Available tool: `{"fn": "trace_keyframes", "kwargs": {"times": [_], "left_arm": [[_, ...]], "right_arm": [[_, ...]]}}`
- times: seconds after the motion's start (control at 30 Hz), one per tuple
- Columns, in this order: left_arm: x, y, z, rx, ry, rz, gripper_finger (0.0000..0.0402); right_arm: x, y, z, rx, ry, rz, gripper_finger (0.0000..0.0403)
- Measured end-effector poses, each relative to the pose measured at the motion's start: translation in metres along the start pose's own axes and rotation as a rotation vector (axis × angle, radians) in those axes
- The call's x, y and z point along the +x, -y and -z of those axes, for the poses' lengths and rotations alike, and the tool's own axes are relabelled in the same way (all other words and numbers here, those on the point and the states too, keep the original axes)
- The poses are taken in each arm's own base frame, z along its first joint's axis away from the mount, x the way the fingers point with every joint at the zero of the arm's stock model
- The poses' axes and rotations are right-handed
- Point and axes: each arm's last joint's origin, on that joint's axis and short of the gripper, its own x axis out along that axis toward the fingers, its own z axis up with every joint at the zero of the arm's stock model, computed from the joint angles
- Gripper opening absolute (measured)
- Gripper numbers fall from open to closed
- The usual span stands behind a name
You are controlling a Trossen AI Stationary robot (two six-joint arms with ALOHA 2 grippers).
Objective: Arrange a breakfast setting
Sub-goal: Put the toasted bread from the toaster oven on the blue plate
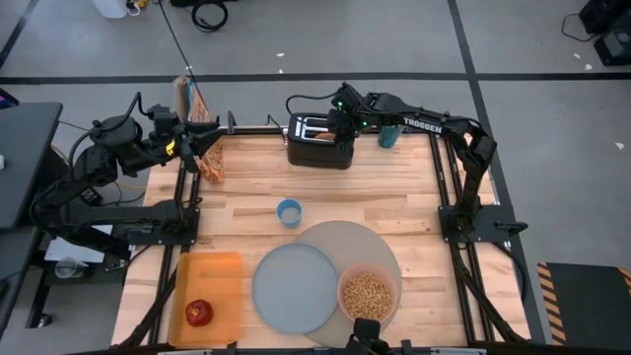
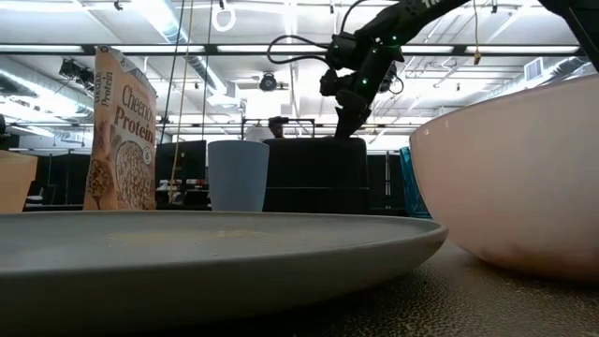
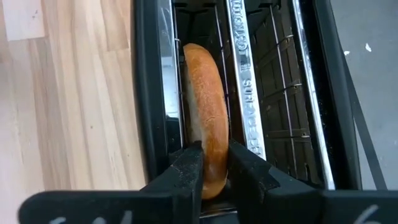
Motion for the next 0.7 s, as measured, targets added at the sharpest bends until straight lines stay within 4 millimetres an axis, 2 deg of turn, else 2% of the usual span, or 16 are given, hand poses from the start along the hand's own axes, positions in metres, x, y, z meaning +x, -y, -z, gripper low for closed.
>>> {"fn": "trace_keyframes", "kwargs": {"times": [0.13,0.4,0.57,0.7], "left_arm": [[0.0,0.0,0.0,0.001,0.0,0.0,0.0162],[0.0,0.0,-0.001,-0.002,0.009,0.004,0.0162],[-0.004,0.001,-0.004,-0.01,0.043,0.019,0.0162],[-0.01,0.002,-0.01,-0.014,0.062,0.027,0.0162]], "right_arm": [[0.0,0.0,0.0,0.001,0.001,0.001,0.0058],[-0.002,0.0,0.0,0.0,0.004,0.009,0.0056],[-0.014,0.0,-0.002,-0.001,0.029,0.025,0.0055],[-0.032,-0.001,-0.003,0.003,0.066,0.044,0.0055]]}}
